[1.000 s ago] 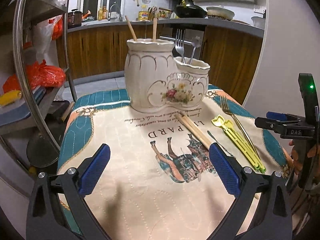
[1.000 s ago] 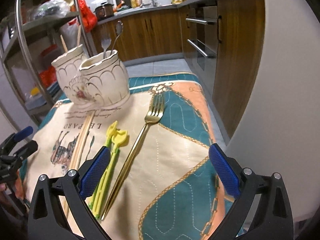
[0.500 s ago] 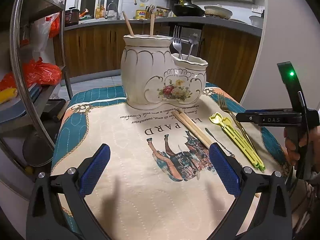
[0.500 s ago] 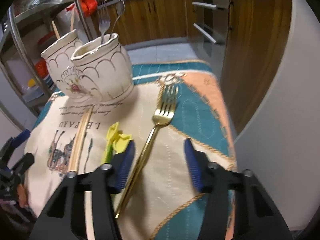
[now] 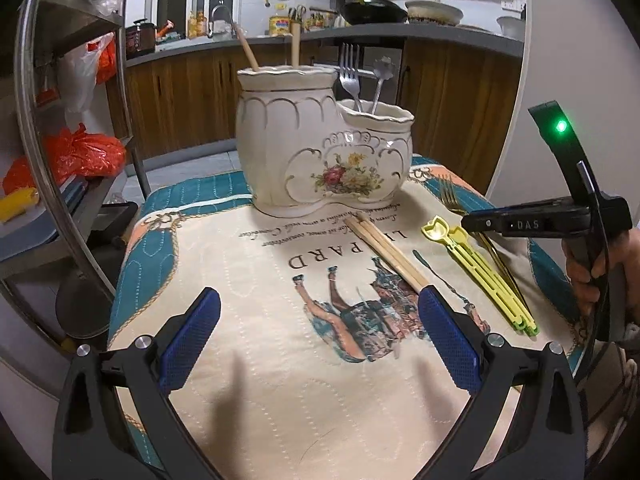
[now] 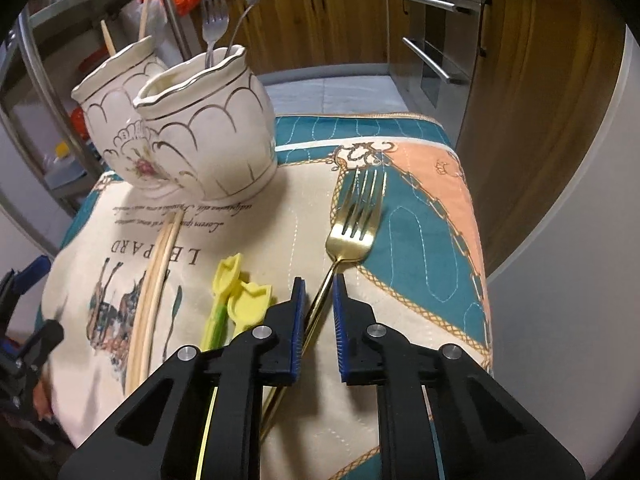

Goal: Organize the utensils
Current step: 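Grasp the gold fork with the right tool while the left tool grasps a wooden chopstick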

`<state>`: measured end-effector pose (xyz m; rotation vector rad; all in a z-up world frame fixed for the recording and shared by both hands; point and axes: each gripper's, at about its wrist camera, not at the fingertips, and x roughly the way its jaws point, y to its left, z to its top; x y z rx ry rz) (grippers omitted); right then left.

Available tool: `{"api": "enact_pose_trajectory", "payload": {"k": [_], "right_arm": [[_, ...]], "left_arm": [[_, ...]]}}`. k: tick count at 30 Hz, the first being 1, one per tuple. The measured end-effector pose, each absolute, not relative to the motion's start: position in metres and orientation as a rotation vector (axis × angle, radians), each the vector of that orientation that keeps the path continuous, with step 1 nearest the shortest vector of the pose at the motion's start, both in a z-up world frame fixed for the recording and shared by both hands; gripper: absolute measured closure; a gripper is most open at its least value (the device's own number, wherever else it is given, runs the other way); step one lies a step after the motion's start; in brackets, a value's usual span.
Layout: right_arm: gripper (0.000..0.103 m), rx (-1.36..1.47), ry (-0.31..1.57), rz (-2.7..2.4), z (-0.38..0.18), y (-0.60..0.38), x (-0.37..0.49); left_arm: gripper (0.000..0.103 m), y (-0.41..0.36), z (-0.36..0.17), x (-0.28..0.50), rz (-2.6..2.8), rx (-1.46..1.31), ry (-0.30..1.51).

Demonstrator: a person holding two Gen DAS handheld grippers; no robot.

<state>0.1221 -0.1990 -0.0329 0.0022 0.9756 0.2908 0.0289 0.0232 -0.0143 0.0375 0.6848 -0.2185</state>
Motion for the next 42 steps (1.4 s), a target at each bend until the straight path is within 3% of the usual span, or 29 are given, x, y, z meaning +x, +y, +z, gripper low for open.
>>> {"api": "enact_pose_trajectory", "payload": {"k": [5,12,14,23,32,34,35,39,42], "right_arm": [[0.096,-0.015,0.959,0.303,-0.030,-0.209,0.115],[0.096,0.020,0.934,0.322,-0.033,-0.226,0.103],[0.096,0.025,0.925,0.330,-0.034,-0.230,0.099],[0.096,0.041,0.888,0.355,-0.036,-0.237,0.092],[0.096,0.064,0.871,0.373,-0.039,-0.240,0.091],[0.096,0.072,0.872,0.378,-0.039,-0.241,0.092],[0.096,0.072,0.871,0.379,-0.040,-0.241,0.092],[0.096,0.066,0.871,0.380,-0.039,-0.240,0.092],[0.096,0.063,0.875,0.386,-0.039,-0.240,0.092]], "left_arm": [[0.009,0.001,-0.012,0.036,-0.218,0.092,0.753],[0.045,-0.022,-0.021,0.049,-0.220,0.025,0.871],[0.050,-0.027,-0.025,0.051,-0.212,0.014,0.897],[0.060,-0.038,-0.031,0.052,-0.147,0.017,0.929],[0.060,-0.049,-0.031,0.062,-0.106,0.014,0.957],[0.072,-0.048,-0.032,0.064,-0.108,0.028,0.955],[0.085,-0.045,-0.031,0.066,-0.117,0.031,0.958],[0.096,-0.032,-0.029,0.070,-0.176,-0.007,0.989],[0.096,-0.027,-0.028,0.068,-0.206,0.029,1.007]]}}
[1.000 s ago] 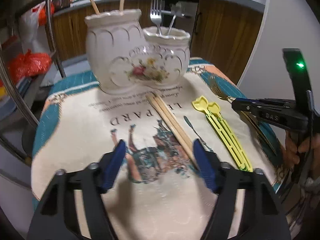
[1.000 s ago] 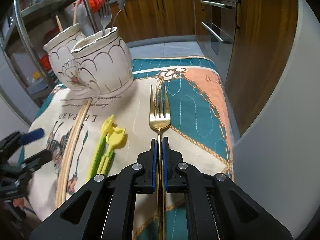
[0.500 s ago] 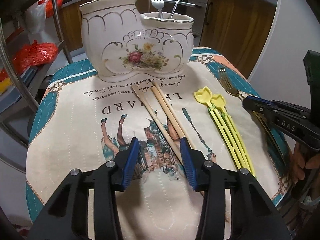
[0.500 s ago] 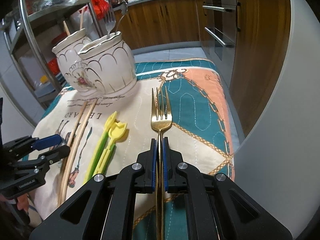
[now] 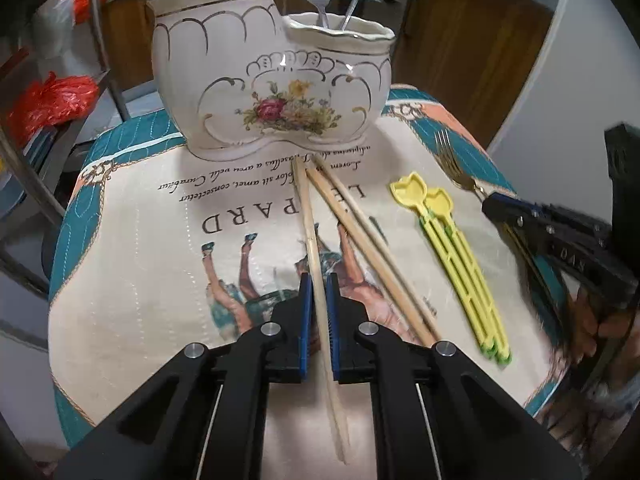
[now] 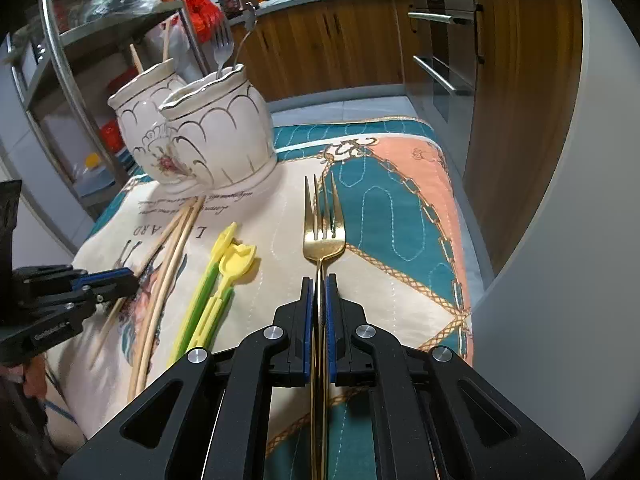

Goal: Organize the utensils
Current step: 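Grasp the gold fork with the right tool while the left tool grasps a wooden chopstick, then lift the chopstick to the tall vase with left tool while right tool carries gold fork to small vase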

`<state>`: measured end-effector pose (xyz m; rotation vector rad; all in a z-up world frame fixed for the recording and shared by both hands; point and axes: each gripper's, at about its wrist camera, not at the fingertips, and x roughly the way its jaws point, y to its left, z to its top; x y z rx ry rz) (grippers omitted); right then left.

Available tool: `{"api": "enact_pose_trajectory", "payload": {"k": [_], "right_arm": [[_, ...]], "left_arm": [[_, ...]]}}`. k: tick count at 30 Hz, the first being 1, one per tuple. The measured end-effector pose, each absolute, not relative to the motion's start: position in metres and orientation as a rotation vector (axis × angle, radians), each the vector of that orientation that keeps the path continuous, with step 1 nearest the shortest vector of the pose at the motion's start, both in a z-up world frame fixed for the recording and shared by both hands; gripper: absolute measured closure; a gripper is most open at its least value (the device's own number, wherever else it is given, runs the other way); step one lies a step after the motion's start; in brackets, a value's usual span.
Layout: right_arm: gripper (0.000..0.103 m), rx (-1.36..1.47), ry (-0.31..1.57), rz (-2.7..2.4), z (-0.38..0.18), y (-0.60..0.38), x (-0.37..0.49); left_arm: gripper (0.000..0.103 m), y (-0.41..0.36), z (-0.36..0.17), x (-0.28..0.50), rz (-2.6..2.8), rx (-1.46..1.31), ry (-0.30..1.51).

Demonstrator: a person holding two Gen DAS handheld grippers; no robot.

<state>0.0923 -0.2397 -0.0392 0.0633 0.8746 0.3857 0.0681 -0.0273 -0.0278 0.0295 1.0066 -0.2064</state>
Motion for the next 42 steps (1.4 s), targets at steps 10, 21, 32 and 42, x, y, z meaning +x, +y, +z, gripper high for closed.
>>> {"api": "enact_pose_trajectory", "payload": {"k": [10,21,32,42], "right_arm": [[0.096,-0.002,0.939,0.413,-0.034,-0.238,0.090],[0.090,-0.042,0.949,0.402,-0.033,-0.230,0.093],[0.096,-0.012,0.868,0.392,-0.021,-0.235,0.084],[0.097,0.008,0.667,0.415,0.020,-0.241,0.045]], "left_arm": [[0.096,-0.014,-0.025,0.046,-0.270,0.204,1.052],[0.095,0.006,-0.026,0.033,-0.288,0.121,1.010],[0.097,0.012,-0.023,0.030,-0.327,0.132,0.946],[0.097,0.026,-0.007,0.013,-0.358,0.093,0.827]]}}
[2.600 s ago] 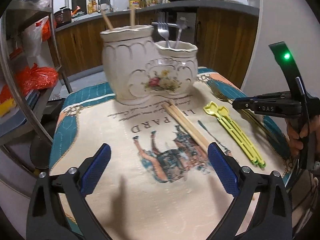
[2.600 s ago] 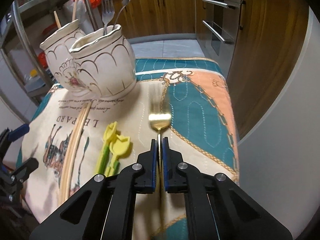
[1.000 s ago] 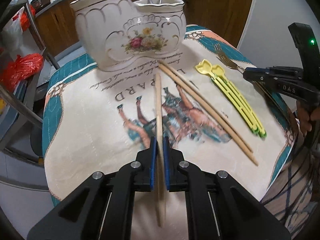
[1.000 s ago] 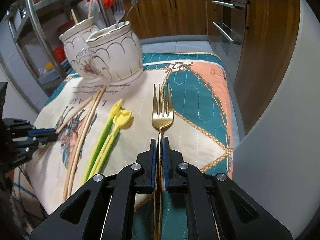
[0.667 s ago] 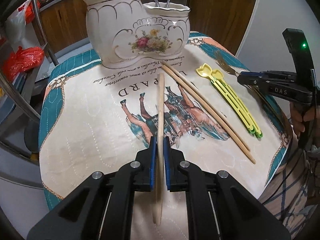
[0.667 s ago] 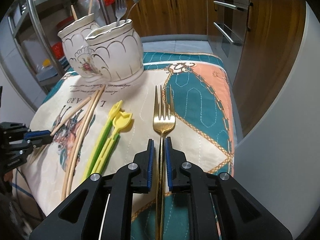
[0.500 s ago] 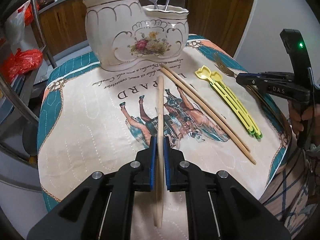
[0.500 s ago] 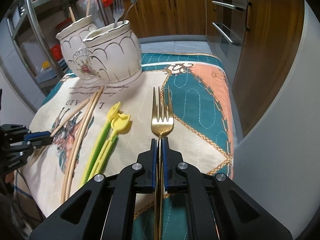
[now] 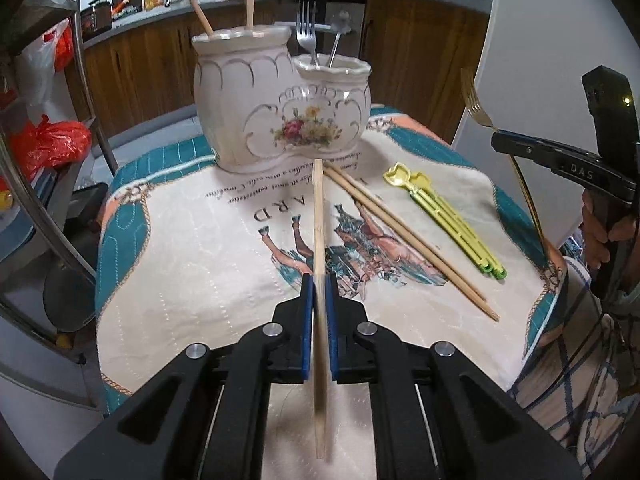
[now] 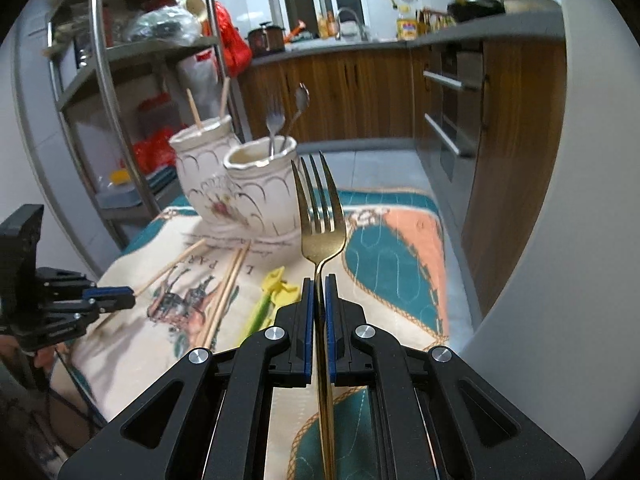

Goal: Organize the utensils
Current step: 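Lift the chopstick to the tall vase with left tool while right tool carries gold fork to small vase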

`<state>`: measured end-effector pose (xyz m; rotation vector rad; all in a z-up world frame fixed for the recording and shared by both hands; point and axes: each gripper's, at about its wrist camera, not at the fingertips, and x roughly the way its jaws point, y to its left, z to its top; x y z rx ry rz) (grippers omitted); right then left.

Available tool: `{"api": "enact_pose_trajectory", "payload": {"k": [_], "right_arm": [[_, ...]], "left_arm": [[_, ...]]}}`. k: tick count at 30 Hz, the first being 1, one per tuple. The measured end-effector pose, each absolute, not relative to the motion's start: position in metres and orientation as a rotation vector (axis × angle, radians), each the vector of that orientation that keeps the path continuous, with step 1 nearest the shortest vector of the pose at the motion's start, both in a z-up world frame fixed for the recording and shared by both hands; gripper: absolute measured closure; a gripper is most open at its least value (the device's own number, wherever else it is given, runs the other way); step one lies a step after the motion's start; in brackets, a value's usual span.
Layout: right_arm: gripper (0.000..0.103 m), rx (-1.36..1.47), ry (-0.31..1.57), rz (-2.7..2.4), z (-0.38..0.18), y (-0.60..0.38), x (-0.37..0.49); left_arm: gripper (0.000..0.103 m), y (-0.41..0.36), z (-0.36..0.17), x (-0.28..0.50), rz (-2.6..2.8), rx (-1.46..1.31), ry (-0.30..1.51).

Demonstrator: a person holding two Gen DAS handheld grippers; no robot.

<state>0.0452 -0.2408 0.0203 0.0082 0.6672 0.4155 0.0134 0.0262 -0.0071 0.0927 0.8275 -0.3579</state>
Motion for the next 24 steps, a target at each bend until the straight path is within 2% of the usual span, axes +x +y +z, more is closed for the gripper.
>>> {"api": "enact_pose_trajectory", "payload": {"k": [15,24], "right_arm": [[0.097,-0.019,0.484,0.447,0.054,-0.230,0.010],[0.097,-0.028,0.426,0.489,0.080,-0.210,0.028]], "left_arm": [[0.097,0.045,0.033,-0.017,-0.386,0.016,0.504],[0.097,0.051,0.064,0.006,-0.363,-0.022,0.361]]}}
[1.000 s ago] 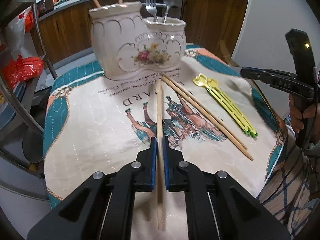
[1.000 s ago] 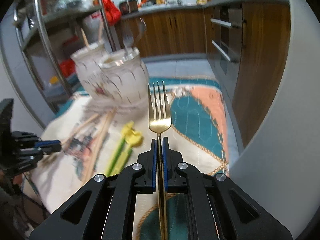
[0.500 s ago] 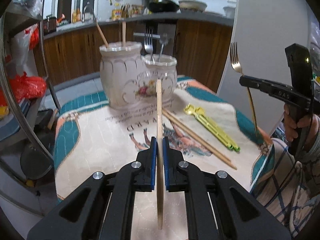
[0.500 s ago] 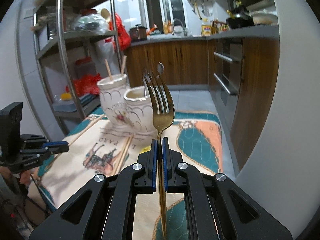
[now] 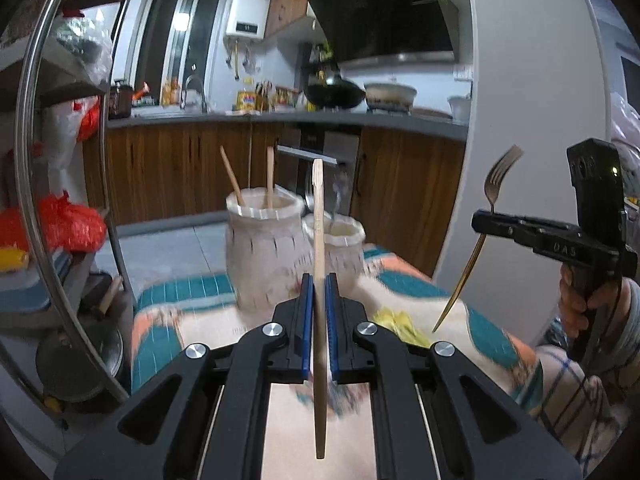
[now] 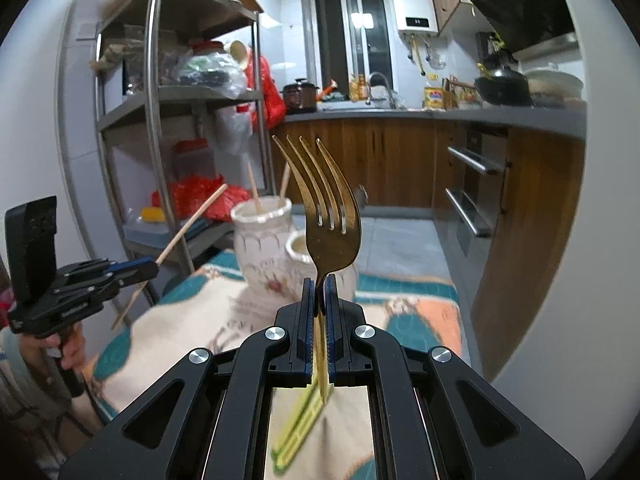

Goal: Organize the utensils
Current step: 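Lift the chopstick to the tall vase with left tool while right tool carries gold fork to small vase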

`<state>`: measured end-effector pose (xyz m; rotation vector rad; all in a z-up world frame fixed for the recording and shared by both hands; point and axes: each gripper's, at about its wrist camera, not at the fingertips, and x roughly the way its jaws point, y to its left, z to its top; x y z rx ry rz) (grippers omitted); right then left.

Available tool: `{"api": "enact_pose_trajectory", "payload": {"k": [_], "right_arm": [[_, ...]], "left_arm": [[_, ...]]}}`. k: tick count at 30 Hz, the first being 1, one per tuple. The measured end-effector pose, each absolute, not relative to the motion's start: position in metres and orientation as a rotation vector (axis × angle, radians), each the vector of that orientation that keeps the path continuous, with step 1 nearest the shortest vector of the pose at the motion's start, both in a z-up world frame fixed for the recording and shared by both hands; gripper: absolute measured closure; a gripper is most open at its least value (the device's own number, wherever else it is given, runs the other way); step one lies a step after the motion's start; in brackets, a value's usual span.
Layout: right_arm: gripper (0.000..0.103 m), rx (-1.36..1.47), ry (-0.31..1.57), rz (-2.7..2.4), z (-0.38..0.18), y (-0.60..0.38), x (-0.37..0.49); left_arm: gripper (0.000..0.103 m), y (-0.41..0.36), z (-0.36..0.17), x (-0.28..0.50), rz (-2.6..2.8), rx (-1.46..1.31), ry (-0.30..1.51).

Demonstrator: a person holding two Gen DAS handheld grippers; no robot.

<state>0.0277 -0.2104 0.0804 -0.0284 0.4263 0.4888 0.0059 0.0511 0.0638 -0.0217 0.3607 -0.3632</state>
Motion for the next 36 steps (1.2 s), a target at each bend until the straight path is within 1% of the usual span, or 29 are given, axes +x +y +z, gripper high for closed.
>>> {"api": "enact_pose_trajectory", "payload": {"k": [5,12,17,21,31,36], "right_arm": [[0.097,-0.001,0.407,0.514,0.101,-0.198,0.054],[0.097,0.049,0.381,0.513,0.127,-0.191,0.095],[0.097,0.061,0.335,0.513,0.142,-0.180,0.121],[0.097,0.064,0.329,0.504,0.141,-0.174,0.137],[0.097,0.112,0.353,0.506,0.122,-0.164,0.168],[0.097,0.127,0.405,0.519,0.107,-0.161,0.173]], "left_arm": [[0.097,0.058,0.088,0.037,-0.362,-0.071,0.302],[0.097,0.071,0.112,0.101,-0.362,-0.169,0.239],[0.097,0.065,0.110,0.146,-0.363,-0.198,0.246],[0.097,0.066,0.100,0.175,-0.368,-0.253,0.258],[0.097,0.044,0.084,0.183,-0.278,-0.147,0.165],[0.097,0.040,0.074,0.173,-0.277,-0.081,0.181]]}}
